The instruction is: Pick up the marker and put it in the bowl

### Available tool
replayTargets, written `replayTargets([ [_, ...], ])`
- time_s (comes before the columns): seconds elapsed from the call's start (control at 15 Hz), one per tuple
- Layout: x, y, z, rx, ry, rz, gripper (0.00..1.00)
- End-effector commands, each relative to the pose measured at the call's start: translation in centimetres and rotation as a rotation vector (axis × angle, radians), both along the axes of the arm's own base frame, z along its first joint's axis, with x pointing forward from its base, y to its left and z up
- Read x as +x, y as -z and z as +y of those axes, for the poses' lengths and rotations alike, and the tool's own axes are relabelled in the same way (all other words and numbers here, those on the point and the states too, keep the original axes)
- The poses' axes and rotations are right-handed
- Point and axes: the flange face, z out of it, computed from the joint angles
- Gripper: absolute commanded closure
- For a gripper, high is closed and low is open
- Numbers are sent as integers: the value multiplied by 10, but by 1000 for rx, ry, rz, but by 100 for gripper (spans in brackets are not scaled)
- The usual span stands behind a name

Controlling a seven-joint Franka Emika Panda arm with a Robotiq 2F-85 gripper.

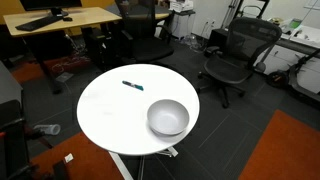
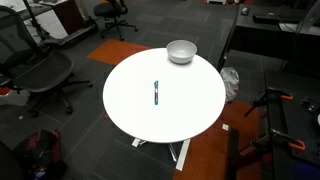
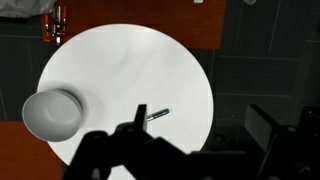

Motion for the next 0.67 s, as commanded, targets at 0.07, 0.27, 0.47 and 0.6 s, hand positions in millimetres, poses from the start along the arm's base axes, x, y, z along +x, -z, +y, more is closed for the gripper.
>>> replayTargets([
  [0.07, 0, -1, 0, 0, 0, 1, 0],
  [0.27, 0, -1, 0, 0, 0, 1, 0],
  [0.47, 8, 4, -3, 4, 19, -8, 0],
  [0.6, 17, 10, -6, 8, 45, -16, 0],
])
